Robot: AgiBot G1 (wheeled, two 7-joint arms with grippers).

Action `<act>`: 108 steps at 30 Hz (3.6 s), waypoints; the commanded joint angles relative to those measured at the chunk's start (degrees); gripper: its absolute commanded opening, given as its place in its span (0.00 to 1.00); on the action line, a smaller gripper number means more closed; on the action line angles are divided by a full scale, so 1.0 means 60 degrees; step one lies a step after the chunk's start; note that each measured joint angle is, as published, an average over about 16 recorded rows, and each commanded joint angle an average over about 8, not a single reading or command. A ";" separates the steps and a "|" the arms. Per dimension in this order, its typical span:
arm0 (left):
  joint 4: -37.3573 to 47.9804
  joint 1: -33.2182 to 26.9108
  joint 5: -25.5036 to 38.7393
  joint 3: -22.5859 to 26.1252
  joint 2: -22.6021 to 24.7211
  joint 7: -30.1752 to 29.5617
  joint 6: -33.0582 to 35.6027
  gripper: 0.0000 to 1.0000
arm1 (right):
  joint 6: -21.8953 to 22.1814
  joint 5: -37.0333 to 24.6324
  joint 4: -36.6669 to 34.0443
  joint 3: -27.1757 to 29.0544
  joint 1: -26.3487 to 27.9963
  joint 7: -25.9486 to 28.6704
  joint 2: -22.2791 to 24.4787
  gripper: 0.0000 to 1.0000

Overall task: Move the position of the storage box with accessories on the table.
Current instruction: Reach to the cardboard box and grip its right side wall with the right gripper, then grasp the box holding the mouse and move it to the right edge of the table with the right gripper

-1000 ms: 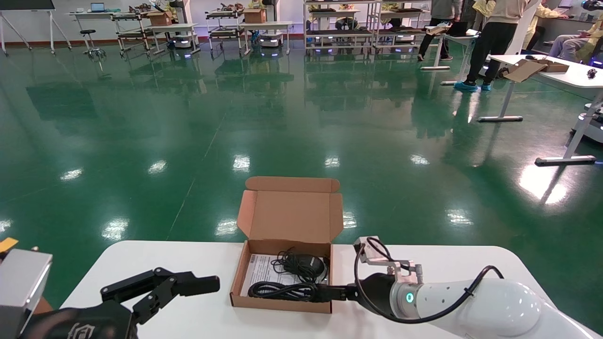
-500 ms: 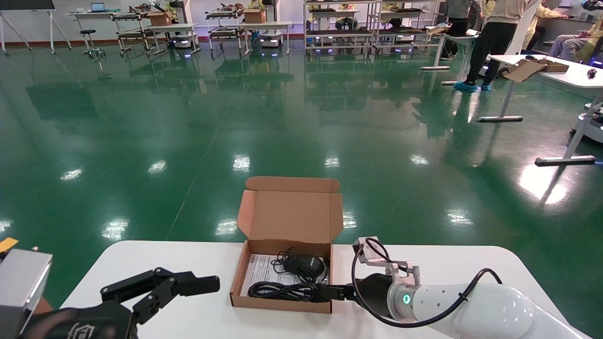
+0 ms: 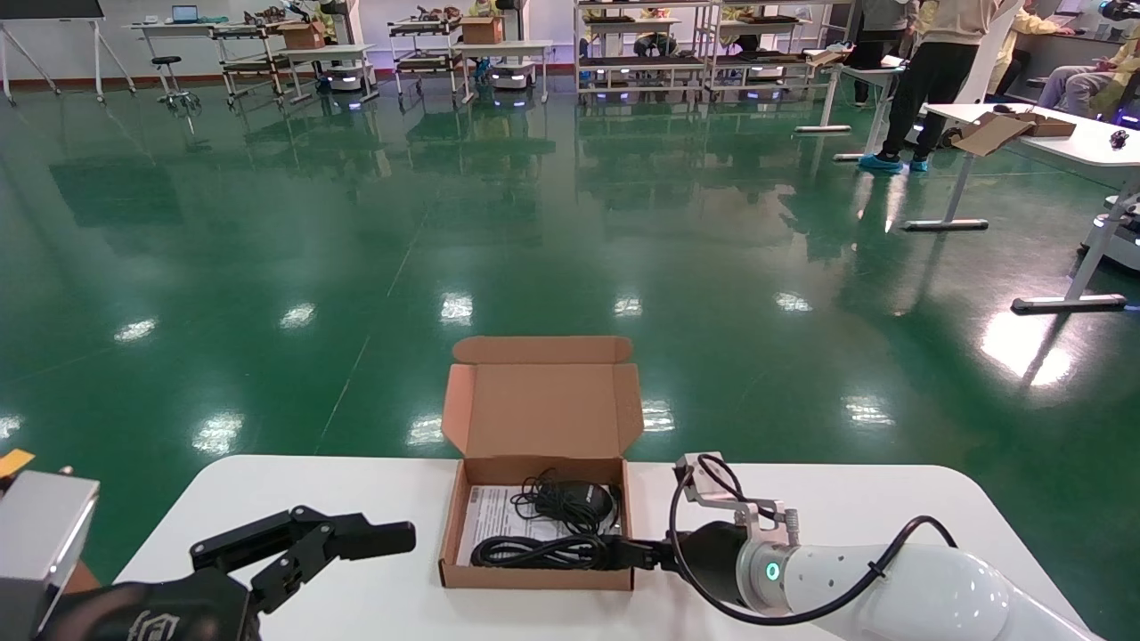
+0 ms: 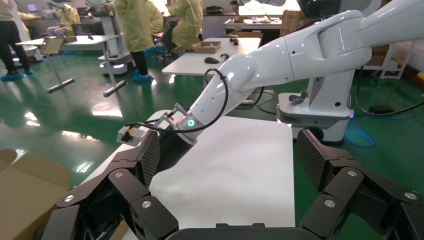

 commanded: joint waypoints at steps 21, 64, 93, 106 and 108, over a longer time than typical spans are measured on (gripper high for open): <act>0.0000 0.0000 0.0000 0.0000 0.0000 0.0000 0.0000 1.00 | -0.0477 0.0451 -0.0523 -0.0456 0.0596 -0.0414 0.0125 0.00; 0.0000 0.0000 0.0000 0.0000 0.0000 0.0000 0.0000 1.00 | -0.6405 0.0898 -0.2372 -0.0207 0.4673 -0.3581 0.3980 0.00; 0.0000 0.0000 0.0000 0.0000 0.0000 0.0000 0.0000 1.00 | -0.2973 0.1093 -0.3282 -0.0045 0.3146 -0.4305 0.5577 0.00; 0.0000 0.0000 0.0000 0.0000 0.0000 0.0000 0.0000 1.00 | -0.2401 0.1747 -0.3072 0.0429 0.1853 -0.4296 0.5312 0.00; 0.0000 0.0000 0.0000 0.0000 0.0000 0.0000 0.0000 1.00 | -0.2286 0.1808 -0.3054 0.0472 0.1718 -0.4307 0.5274 0.00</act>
